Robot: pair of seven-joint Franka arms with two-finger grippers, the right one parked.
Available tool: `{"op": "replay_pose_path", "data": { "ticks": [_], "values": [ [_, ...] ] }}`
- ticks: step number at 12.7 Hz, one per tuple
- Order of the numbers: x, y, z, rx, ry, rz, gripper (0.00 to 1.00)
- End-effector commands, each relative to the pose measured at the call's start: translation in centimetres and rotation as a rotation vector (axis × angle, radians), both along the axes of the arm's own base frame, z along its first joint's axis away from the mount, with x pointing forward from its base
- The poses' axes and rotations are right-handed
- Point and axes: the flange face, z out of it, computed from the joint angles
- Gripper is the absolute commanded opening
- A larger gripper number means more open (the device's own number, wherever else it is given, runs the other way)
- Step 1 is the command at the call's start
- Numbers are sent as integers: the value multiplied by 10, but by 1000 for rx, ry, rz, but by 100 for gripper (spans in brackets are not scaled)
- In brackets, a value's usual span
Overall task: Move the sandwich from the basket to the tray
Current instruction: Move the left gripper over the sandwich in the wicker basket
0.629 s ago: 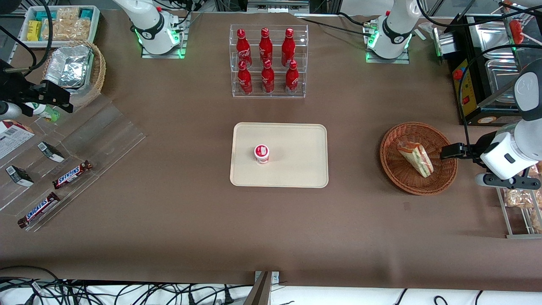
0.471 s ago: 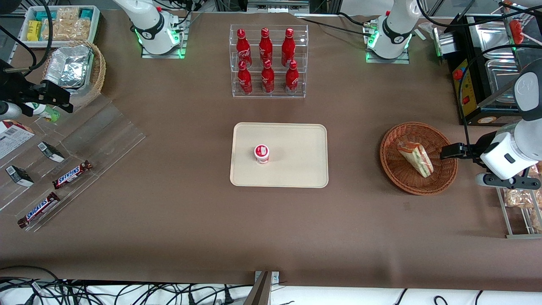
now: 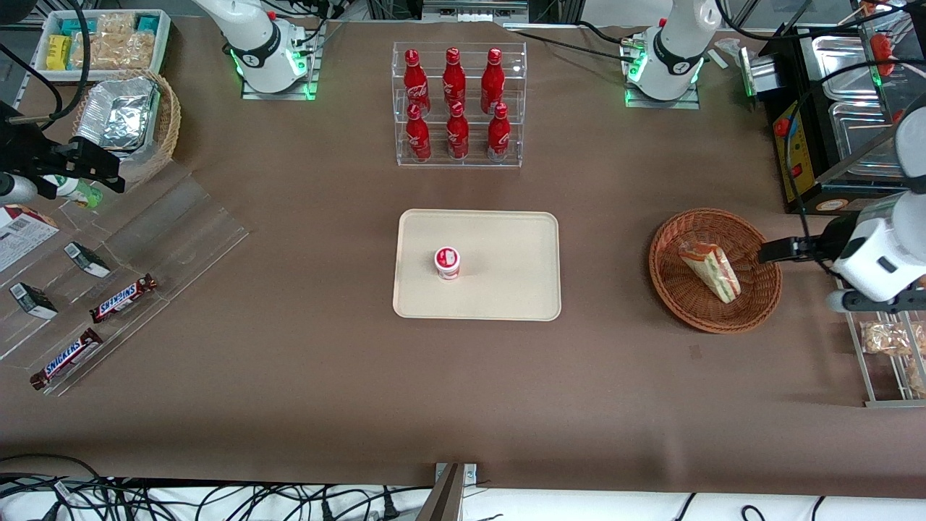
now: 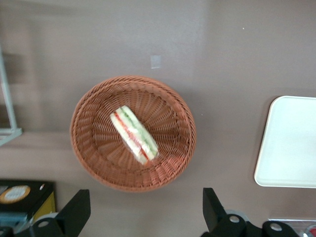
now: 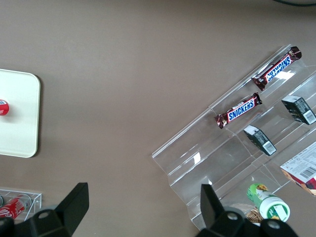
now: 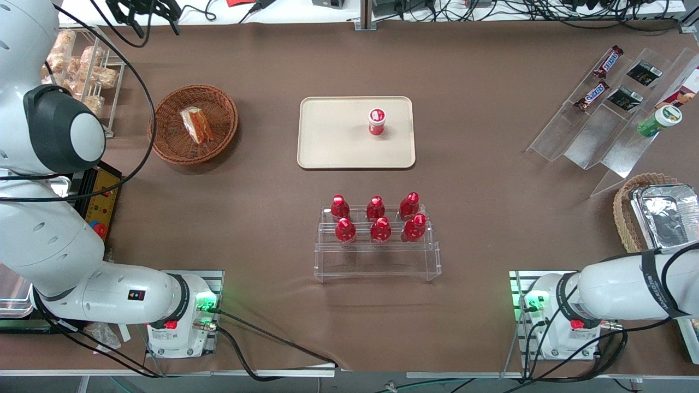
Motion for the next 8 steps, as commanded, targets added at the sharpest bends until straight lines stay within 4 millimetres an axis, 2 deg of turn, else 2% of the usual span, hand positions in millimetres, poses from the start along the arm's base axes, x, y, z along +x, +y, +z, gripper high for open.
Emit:
{"op": "replay_pose_path", "data": {
  "ticks": [1,3,5,7,8],
  "values": [
    [-4,3,10,15,27,46,100],
    [-4,-7,-24,101,85,99,100],
    [-3,0,-69,123,86,264,100],
    [-8,-9,-112,155,89,389,100],
    [-13,-10,-125,153,76,411,100]
  ]
}}
